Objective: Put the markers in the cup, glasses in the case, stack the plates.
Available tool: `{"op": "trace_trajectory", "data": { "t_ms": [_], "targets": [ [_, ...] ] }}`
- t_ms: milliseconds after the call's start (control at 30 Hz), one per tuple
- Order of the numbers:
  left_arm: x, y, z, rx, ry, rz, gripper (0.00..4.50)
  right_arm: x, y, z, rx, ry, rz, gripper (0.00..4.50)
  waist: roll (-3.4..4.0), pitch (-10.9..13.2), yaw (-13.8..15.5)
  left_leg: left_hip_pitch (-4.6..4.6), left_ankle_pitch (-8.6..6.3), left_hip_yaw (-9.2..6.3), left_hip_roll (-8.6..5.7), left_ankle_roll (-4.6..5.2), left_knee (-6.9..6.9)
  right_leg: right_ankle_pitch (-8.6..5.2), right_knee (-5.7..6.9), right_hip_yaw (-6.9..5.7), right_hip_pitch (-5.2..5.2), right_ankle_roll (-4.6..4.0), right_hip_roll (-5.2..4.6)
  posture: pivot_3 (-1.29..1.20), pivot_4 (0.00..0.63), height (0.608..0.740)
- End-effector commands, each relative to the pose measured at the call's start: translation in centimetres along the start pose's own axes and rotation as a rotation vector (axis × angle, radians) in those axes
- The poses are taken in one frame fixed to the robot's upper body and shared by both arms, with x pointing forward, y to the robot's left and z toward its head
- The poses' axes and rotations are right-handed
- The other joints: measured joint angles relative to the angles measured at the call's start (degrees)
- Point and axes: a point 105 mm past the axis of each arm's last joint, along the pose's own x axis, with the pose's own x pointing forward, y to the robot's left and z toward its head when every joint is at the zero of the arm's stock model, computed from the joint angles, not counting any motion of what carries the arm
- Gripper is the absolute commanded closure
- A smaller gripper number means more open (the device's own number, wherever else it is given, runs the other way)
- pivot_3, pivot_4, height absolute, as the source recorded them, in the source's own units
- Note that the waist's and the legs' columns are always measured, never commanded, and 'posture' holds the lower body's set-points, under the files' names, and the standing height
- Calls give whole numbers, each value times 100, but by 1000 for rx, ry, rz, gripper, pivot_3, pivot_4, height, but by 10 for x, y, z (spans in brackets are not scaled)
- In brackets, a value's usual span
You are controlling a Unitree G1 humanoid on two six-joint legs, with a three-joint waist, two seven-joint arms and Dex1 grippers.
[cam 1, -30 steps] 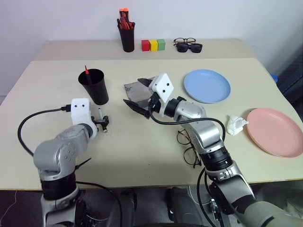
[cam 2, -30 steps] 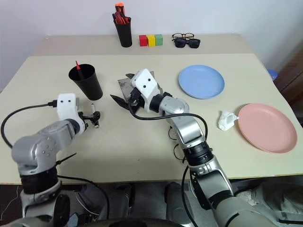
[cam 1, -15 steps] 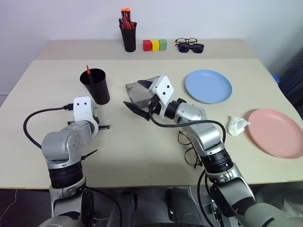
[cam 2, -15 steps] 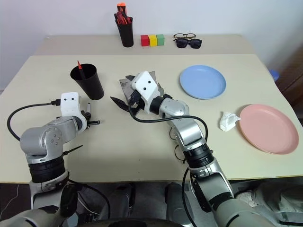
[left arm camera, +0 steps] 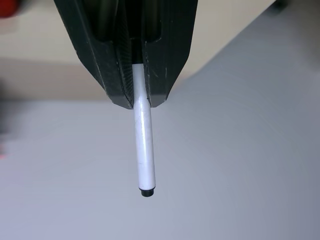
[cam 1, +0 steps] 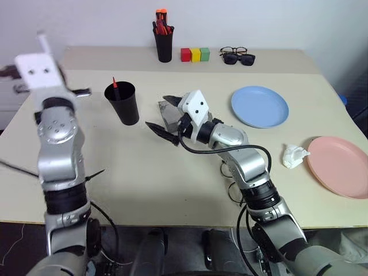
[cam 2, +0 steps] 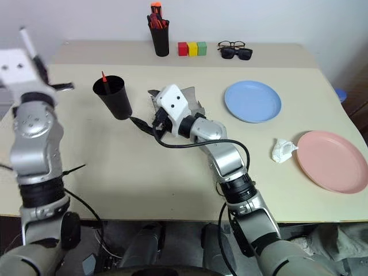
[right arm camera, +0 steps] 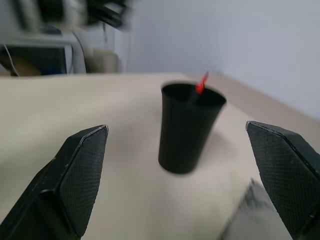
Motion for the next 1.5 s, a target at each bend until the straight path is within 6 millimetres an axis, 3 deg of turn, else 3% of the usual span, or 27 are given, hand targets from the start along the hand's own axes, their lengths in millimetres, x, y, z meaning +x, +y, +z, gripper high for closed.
{"op": "trace_trajectory", "data": {
  "t_ms": [33,167,400,600,700,767,867,967,1033,1200,1433,1500],
  "targets": [
    [9,-25,-1,20,-63,-90,4469,2,-8,16,-9,-55,-30,0,1,0,-41,0,0,0,0,0,-2,0,1,0,-1,0,0,0,150,740],
    [9,-40,-22,-2,-25,-127,4469,-1,-12,15,-21,-44,-54,0,3,0,-146,3,0,0,3,2,-11,-1,11,2,-14,-1,4,0,150,740],
    [-2,-45,-52,-37,52,-135,4469,-6,-15,13,-21,-34,-83,0,4,0,-182,2,0,-1,3,2,-7,-1,16,3,-14,0,3,0,150,740],
    [-5,-39,-53,-50,42,-87,1902,-5,-14,14,-22,-40,-74,0,4,0,-176,2,0,-1,3,3,0,0,18,2,-12,0,3,0,150,740],
    [-5,-37,-45,-109,8,-84,1902,-5,-14,15,-25,-42,-70,0,3,0,-177,2,0,-1,3,3,0,0,18,3,-11,0,3,0,150,740],
    [-5,-41,-29,-160,-54,-140,1902,-7,-18,15,-34,-37,-76,0,3,0,-179,2,0,-1,3,3,0,0,18,2,-12,0,3,0,150,740],
    [-13,-71,-4,-251,-97,-394,1902,-18,-28,14,-55,-12,-93,0,3,0,-151,0,0,-1,3,2,1,0,17,2,-10,0,2,0,150,740],
    [-28,-103,-7,-194,-16,-647,1058,-37,-38,7,-89,45,-96,0,4,0,-143,-1,0,0,2,2,2,0,12,2,-5,0,1,0,150,740],
    [-40,-126,-24,-154,135,-816,59,-56,-45,-2,-129,112,-86,0,4,0,-134,1,0,-1,2,3,2,-1,12,1,-3,1,2,0,150,740],
    [-58,-162,-66,-78,403,-1041,18,-88,-47,-14,-162,223,-46,0,10,5,-192,2,-3,-1,2,10,4,-3,12,1,0,4,3,0,150,740],
    [-61,-189,-102,-50,598,-1171,18,-101,-40,-17,-169,265,-73,0,12,6,-181,4,-3,0,4,11,4,-3,16,2,-4,4,5,0,150,740],
    [-59,-192,-104,-60,614,-1180,547,-104,-38,-18,-170,271,-89,0,12,7,-171,2,-3,0,4,11,4,-4,14,1,-4,5,5,0,150,740]
  ]
}}
